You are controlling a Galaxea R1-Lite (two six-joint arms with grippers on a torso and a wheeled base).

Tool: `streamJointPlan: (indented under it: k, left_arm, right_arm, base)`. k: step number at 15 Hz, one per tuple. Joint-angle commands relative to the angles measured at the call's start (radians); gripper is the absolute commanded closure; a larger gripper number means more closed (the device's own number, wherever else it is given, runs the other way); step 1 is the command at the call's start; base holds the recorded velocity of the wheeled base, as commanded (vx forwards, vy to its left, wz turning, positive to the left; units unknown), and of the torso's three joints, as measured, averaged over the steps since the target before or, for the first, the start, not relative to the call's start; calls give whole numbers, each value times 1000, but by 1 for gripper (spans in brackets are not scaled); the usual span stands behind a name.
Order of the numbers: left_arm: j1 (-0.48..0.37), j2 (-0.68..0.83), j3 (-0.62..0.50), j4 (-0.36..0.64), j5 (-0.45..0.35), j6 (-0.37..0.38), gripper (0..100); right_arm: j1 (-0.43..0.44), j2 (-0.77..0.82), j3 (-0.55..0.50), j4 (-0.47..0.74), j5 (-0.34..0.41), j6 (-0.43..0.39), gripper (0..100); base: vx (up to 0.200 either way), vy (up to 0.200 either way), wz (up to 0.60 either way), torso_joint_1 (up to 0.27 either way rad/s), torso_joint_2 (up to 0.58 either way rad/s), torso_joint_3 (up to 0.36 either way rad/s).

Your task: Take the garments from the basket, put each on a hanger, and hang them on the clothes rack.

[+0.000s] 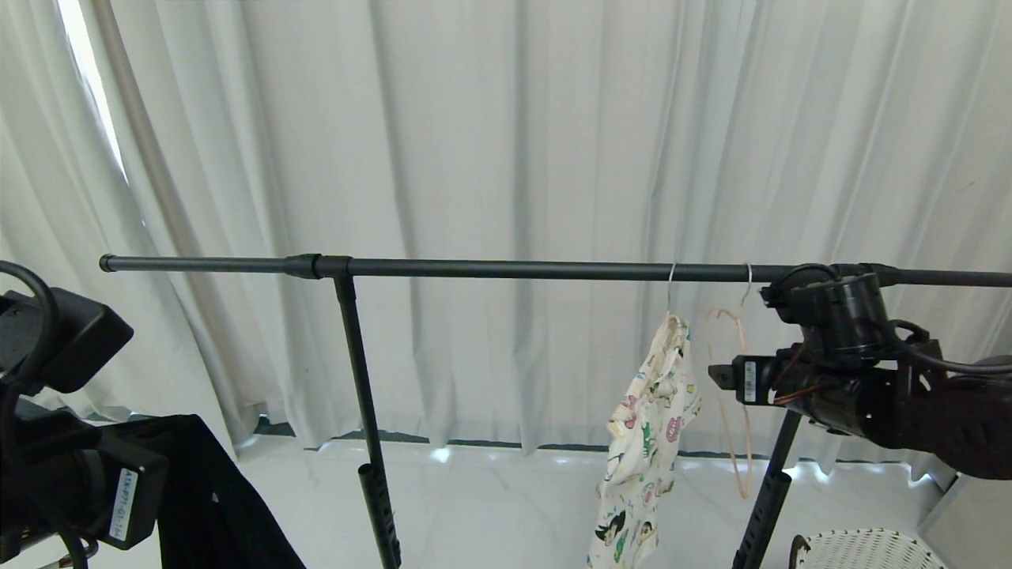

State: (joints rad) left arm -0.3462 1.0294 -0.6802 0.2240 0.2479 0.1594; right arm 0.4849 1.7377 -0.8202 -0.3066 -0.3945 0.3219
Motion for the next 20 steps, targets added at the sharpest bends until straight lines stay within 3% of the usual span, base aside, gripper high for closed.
streamJointPlan:
  k: [1, 5, 12, 13, 20]
  left_arm:
    - [1, -34, 28, 0, 1, 0, 100]
    - [1, -49, 42, 0, 1, 0, 100]
    - [1, -48, 41, 0, 1, 0, 100]
    - [1, -46, 41, 0, 1, 0, 100]
    - [-1, -48, 41, 0, -1, 0, 100]
  right_arm:
    - [3, 86, -28, 23, -1, 17, 0]
    - [1, 160, -99, 41, -4, 98, 0]
    - [-12, 206, -111, 44, -55, 98, 0]
    - [-12, 206, -111, 44, -57, 98, 100]
    - [-12, 171, -109, 47, -57, 91, 100]
  base:
    - [0, 0, 0, 0, 0, 0]
    - [0, 0, 0, 0, 0, 0]
    - [0, 0, 0, 0, 0, 0]
    - [0, 0, 0, 0, 0, 0]
    - [0, 0, 0, 0, 0, 0]
